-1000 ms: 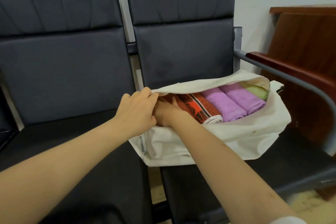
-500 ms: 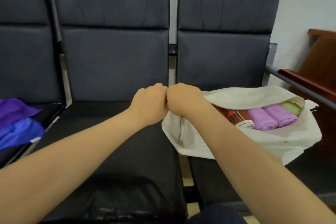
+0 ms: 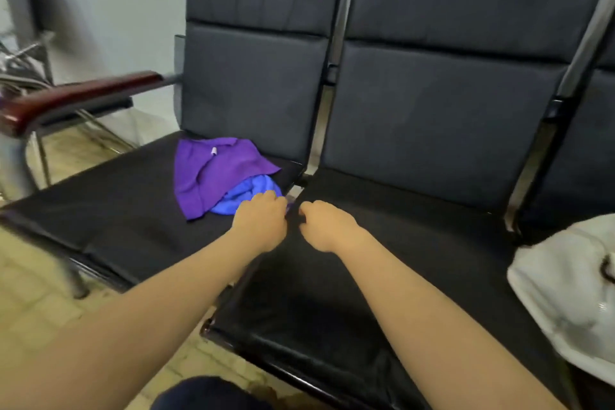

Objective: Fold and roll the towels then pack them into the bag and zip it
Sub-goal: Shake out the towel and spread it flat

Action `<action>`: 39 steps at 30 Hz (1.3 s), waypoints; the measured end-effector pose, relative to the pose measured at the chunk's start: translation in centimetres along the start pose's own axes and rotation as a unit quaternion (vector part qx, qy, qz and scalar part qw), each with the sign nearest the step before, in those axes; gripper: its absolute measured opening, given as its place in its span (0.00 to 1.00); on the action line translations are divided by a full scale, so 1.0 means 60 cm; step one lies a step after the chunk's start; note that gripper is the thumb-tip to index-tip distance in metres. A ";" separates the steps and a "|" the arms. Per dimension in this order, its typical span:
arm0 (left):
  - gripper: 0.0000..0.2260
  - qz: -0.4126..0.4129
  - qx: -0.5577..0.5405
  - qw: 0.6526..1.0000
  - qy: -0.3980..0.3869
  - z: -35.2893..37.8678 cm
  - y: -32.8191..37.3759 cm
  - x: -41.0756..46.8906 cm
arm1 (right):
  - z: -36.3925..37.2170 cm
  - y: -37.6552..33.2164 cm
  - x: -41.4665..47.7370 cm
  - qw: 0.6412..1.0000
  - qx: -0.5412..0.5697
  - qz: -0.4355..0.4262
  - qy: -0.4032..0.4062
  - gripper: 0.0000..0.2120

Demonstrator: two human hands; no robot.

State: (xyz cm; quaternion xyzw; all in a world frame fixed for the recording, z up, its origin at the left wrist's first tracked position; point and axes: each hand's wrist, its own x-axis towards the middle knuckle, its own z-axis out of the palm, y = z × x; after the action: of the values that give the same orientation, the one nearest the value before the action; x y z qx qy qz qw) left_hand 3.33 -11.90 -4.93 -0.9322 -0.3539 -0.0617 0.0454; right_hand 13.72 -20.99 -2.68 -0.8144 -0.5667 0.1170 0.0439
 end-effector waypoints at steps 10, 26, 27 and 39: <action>0.24 -0.211 -0.008 0.969 -0.129 0.165 -0.268 0.017 | 0.107 -0.111 0.125 0.994 0.027 -0.074 -0.072 0.18; 0.05 -0.194 -0.536 0.795 0.206 0.051 -0.209 0.072 | 0.093 -0.108 0.123 0.976 0.204 -0.057 0.058 0.26; 0.06 -0.151 -0.565 0.783 0.213 0.016 -0.183 0.076 | 0.080 -0.110 0.121 0.955 0.277 -0.050 0.092 0.31; 0.09 0.157 -0.579 0.710 0.370 -0.301 -0.017 0.073 | -0.143 -0.003 0.022 0.903 0.304 -0.017 0.303 0.15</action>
State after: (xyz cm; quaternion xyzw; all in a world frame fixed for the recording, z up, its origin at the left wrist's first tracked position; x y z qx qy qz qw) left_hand 4.39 -10.61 13.63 -0.7204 -0.0525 -0.5861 -0.3670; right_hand 16.04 -19.14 5.49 -0.7482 -0.4766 0.0306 0.4605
